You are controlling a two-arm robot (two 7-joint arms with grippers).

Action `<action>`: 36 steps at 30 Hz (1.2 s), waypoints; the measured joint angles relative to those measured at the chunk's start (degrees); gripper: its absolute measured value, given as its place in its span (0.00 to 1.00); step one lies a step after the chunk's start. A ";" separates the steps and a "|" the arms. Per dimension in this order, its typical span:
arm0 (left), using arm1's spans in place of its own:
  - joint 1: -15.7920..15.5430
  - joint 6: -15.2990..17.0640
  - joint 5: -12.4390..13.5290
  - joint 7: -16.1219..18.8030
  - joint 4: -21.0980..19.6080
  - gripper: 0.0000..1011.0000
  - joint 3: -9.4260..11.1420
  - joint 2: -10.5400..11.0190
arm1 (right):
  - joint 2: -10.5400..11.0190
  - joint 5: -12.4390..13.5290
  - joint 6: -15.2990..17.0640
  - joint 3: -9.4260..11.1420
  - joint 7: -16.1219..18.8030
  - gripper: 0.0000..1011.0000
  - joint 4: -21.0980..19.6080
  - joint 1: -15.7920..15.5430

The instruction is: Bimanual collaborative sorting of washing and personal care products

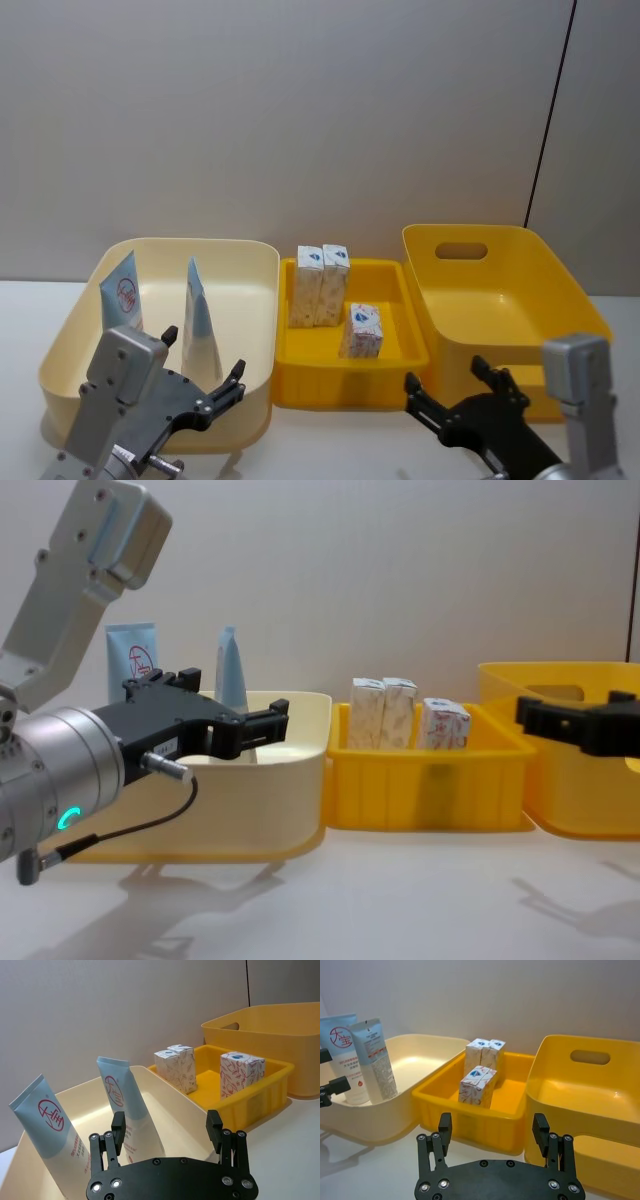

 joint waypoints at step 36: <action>0.00 0.00 0.00 0.00 0.00 0.99 0.00 0.00 | -8.78 -4.37 20.82 -5.17 -6.32 0.99 6.40 14.35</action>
